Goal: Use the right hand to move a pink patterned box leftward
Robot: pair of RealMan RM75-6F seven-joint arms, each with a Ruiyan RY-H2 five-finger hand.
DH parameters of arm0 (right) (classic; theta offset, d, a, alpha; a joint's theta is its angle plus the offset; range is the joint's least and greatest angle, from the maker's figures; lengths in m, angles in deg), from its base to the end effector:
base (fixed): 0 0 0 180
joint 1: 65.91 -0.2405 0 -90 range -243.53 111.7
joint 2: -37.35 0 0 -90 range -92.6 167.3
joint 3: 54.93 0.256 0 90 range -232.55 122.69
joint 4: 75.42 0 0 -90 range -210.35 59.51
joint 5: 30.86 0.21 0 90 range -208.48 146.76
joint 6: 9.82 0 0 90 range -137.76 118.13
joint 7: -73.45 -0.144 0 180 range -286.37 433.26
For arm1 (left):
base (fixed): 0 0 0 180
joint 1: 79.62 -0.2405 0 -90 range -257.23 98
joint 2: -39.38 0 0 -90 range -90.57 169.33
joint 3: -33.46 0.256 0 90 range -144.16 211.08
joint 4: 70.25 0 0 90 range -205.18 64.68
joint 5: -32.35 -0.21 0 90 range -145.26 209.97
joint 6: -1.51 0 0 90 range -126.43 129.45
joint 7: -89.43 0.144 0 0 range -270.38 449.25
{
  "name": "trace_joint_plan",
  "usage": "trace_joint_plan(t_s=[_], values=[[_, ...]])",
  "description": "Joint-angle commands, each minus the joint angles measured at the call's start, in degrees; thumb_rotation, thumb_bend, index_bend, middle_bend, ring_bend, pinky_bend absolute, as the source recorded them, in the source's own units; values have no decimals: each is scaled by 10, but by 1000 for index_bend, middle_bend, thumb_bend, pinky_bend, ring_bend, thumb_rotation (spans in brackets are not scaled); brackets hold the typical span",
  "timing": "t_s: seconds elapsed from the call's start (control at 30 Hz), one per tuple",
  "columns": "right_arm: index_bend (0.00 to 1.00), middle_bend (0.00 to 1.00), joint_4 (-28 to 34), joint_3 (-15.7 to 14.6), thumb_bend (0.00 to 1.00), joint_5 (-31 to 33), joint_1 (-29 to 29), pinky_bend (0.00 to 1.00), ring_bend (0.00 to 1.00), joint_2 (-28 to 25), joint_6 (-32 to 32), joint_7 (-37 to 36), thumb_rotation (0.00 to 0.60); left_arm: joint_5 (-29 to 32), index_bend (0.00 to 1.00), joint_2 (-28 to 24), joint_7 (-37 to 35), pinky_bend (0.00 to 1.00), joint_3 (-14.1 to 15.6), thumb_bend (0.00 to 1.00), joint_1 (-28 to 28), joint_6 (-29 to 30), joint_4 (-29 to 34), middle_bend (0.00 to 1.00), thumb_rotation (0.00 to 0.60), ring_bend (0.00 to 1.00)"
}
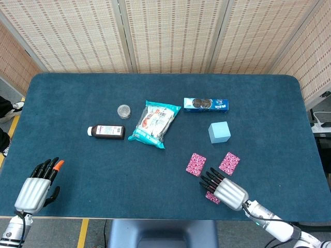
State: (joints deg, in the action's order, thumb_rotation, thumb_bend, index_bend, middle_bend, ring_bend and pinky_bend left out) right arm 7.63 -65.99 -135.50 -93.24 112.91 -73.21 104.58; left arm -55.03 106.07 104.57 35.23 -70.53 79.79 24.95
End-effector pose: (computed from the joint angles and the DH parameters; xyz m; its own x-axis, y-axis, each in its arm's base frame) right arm -0.2546 -0.2095 0.0187 0.8977 0.0500 0.4378 -0.2608 -0.7405 0.6194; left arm -0.2922 0.1819 0.1125 0.5614 0.1507 0.8137 0.8267 -0.1465 -0.5432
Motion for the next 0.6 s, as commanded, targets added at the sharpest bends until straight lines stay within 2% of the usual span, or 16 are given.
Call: trace_joint_plan(t_s=[0.03, 0.13, 0.2, 0.33, 0.43, 0.6], values=[[0, 0, 26, 0, 227, -4, 22, 0, 0, -32, -45, -11, 600, -1, 0, -1, -2, 148, 0, 468, -1, 2, -1, 9, 600, 44], [0, 0, 49, 10, 224, 28, 62, 0, 0, -59, -99, -11, 600, -5, 0, -1, -4, 148, 1, 469, -3, 7, -1, 8, 600, 44], [0, 0, 64, 23, 224, 59, 102, 0, 0, -71, -156, -22, 600, -10, 0, -1, -7, 148, 0, 468, -5, 13, -1, 7, 600, 44], [0, 0, 22, 64, 224, 114, 181, 0, 0, -48, -285, -72, 600, -30, 0, 2, -17, 147, -1, 467, -9, 37, -8, 0, 600, 43], [0, 0, 12, 72, 224, 150, 208, 0, 0, -45, -296, -123, 600, -46, 0, 6, -28, 145, -1, 469, -12, 54, -19, 0, 600, 36], [0, 0, 22, 82, 224, 154, 216, 0, 0, -69, -298, -162, 600, -66, 0, 14, -36, 143, -1, 468, -14, 71, -31, 0, 600, 31]])
